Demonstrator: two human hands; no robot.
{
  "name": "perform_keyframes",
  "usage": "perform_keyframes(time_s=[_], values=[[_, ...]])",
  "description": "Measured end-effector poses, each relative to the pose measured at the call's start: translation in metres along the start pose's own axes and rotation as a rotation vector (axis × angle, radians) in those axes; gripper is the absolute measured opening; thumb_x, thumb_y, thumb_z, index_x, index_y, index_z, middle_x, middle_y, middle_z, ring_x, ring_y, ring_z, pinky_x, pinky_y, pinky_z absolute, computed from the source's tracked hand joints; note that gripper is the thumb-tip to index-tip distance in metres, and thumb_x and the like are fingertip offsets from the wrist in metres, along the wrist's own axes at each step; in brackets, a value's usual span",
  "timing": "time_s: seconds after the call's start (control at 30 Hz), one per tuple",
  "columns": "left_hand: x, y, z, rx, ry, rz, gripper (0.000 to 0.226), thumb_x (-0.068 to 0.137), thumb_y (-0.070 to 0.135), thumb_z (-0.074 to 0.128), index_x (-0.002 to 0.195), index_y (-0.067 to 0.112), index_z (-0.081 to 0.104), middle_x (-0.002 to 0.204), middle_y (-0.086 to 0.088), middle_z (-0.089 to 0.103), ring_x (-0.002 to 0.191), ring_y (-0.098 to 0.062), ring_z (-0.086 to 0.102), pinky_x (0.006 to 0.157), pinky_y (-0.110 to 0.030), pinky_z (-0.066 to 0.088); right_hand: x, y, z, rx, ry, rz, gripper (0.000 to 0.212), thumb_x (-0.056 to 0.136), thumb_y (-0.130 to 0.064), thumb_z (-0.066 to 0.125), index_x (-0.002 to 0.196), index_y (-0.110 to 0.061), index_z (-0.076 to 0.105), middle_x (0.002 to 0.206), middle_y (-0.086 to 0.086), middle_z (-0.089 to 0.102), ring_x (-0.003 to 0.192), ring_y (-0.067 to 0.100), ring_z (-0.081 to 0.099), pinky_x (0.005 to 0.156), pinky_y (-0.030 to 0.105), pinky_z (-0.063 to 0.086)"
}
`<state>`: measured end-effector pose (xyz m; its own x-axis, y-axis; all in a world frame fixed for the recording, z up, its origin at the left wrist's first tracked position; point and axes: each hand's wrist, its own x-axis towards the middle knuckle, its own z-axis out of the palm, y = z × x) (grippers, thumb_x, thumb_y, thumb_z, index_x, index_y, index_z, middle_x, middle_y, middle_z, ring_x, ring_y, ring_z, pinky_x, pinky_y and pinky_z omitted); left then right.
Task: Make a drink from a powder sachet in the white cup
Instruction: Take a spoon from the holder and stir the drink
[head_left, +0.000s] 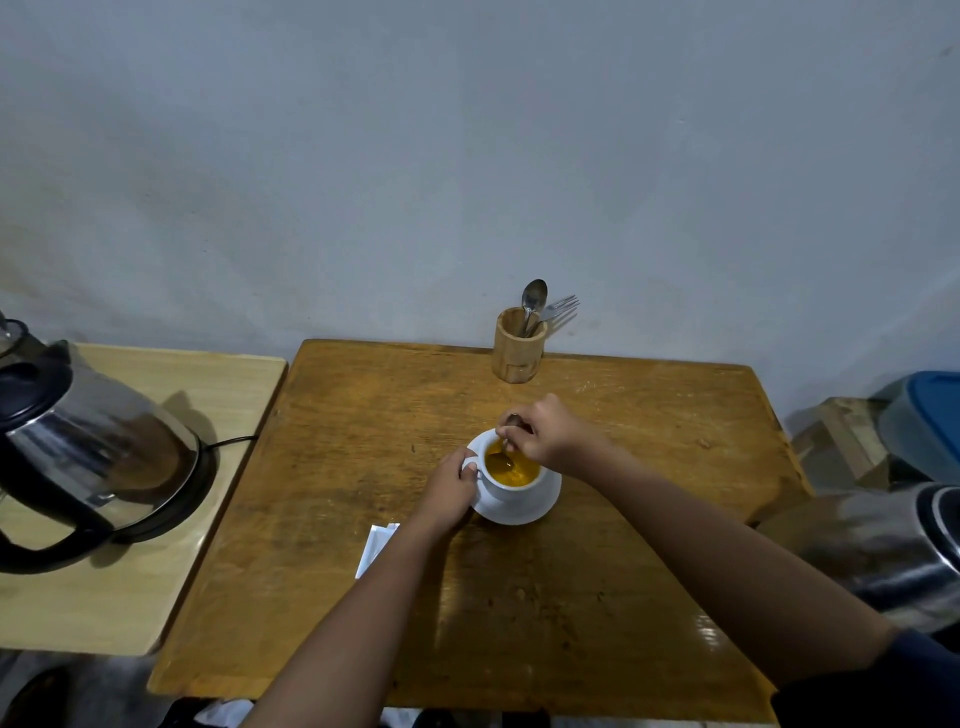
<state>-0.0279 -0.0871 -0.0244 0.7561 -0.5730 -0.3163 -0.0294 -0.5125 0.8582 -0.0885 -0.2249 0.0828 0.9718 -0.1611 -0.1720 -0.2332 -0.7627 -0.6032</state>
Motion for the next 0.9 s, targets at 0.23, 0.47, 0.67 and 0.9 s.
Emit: perform_keyframes(time_s=[0.23,0.47,0.67,0.9], values=[[0.003,0.0,0.002,-0.006,0.009,-0.026,0.024,0.095,0.014,0.039,0.109,0.009,0.057,0.114,-0.016,0.059,0.099,-0.025,0.053,0.08,-0.031,0.039,0.0,0.008,-0.008,-0.078,0.034,0.075,0.026,0.095,-0.018,0.05,0.111,-0.006,0.065,0.105,0.013,0.069,0.093,0.023,0.063,0.076,0.03,0.049],[0.003,0.0,0.001,-0.01,0.01,-0.03,0.025,0.095,0.014,0.039,0.113,0.009,0.056,0.117,-0.014,0.059,0.099,-0.022,0.051,0.082,-0.03,0.039,-0.003,0.004,-0.012,-0.159,-0.051,0.086,0.025,0.095,-0.02,0.048,0.107,-0.007,0.066,0.101,0.012,0.068,0.081,0.018,0.057,0.068,0.032,0.048],[0.003,0.0,0.001,0.006,0.005,-0.014,0.025,0.095,0.015,0.039,0.111,0.008,0.057,0.114,-0.015,0.059,0.094,-0.02,0.049,0.079,-0.03,0.038,-0.002,-0.004,0.0,0.01,0.002,0.085,0.021,0.094,-0.015,0.05,0.1,-0.002,0.066,0.088,0.015,0.073,0.074,0.016,0.064,0.068,0.026,0.052],[0.004,0.0,0.0,0.018,-0.005,-0.014,0.027,0.095,0.015,0.038,0.114,0.008,0.056,0.114,-0.013,0.058,0.096,-0.02,0.05,0.08,-0.03,0.038,-0.002,-0.004,0.0,-0.059,0.046,0.038,0.027,0.095,-0.015,0.047,0.112,-0.002,0.064,0.106,0.015,0.07,0.097,0.025,0.063,0.072,0.027,0.044]])
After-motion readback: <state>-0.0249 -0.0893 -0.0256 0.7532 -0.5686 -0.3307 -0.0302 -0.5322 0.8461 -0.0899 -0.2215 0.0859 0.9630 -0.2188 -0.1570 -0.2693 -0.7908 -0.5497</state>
